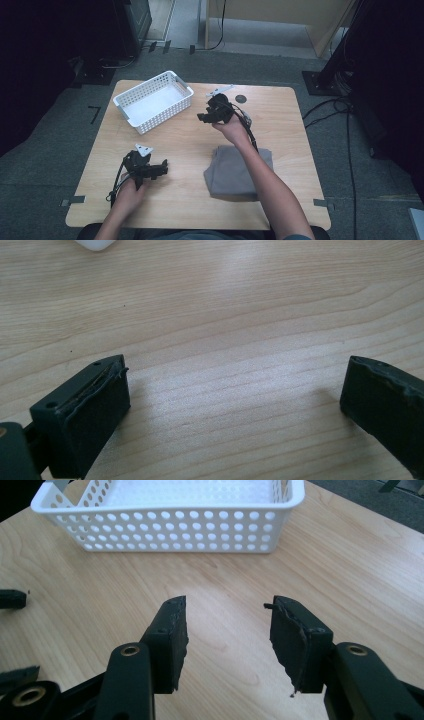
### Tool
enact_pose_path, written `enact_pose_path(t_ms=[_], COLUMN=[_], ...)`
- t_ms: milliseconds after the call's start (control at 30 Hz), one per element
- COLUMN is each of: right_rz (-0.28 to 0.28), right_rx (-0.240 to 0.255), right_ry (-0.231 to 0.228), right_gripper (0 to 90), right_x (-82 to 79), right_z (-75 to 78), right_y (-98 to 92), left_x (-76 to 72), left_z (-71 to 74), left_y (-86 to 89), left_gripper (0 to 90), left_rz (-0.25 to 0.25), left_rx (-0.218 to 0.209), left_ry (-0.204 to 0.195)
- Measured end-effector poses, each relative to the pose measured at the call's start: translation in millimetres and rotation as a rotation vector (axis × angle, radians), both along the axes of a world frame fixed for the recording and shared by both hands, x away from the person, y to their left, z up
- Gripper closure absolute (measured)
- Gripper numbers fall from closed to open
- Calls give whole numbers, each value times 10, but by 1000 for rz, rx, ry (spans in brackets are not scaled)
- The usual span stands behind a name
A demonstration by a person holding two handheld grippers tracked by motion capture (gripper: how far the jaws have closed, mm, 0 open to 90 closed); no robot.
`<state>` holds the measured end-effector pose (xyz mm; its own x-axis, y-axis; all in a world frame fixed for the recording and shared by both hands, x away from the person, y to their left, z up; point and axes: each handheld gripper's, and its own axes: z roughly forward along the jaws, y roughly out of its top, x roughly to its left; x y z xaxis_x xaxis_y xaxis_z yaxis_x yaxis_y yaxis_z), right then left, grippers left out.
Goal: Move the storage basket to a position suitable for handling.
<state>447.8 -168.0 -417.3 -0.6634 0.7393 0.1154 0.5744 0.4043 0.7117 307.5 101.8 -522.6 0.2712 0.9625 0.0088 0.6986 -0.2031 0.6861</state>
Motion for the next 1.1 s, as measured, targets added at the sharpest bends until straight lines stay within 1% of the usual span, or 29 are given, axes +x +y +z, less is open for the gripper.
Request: enact_pose_path(t_ms=[67, 133, 200, 267, 300, 400, 467, 567, 700, 733, 800, 833, 933, 1000, 1100], right_rz=[7, 5, 5, 20, 20, 36, 36, 30, 19, 24, 28, 29, 38, 36, 39], right_rx=[1, 19, 17, 1, 1, -26, -28, -9, -3, 8, 20, 14, -8, -9, -10], right_ry=[-2, -10, -7, -13, -13, -7, 0, -4, 6, 11, -5, -11, -9, 1, -4], right_gripper=[498, 507, 507, 513, 513, 518, 520, 533, 537, 532, 546, 555, 584, 590, 616], right_x=[45, 111, 130, 184, 184, 240, 282, 349, 443, 460, 483, 498, 558, 597, 648], right_z=[10, 16, 10, -33, -33, -88, -118, -149, -162, -156, -142, -140, -159, -175, -186], right_y=[58, 144, 180, 287, 287, 394, 447, 506, 595, 619, 677, 714, 820, 879, 954], left_x=[0, -2, -3, -4, -4, -6, -9, -10, -18, -21, -24, -25, -27, -29, -34], left_z=[0, 2, 2, 2, 3, 2, 2, 1, 3, 2, 2, 1, 2, 0, 1], left_y=[0, 2, 2, 0, 1, -3, -4, -5, -8, -12, -17, -18, -20, -23, -24], left_gripper=[0, 0, 0, 0, 0, 0, 0, 0, 0, 0, 0, 0, 0, 0, 0], left_rz=[0, -5, -8, -9, -11, -12, -14, -16, -24, -25, -31, -32, -33, -32, -36], left_rx=[0, 3, 4, 4, 5, 5, 4, 4, 7, 5, 6, 6, 4, 2, 3], left_ry=[0, 3, 4, 3, 4, 2, 3, 2, 5, 3, 2, 2, 3, 1, 4])
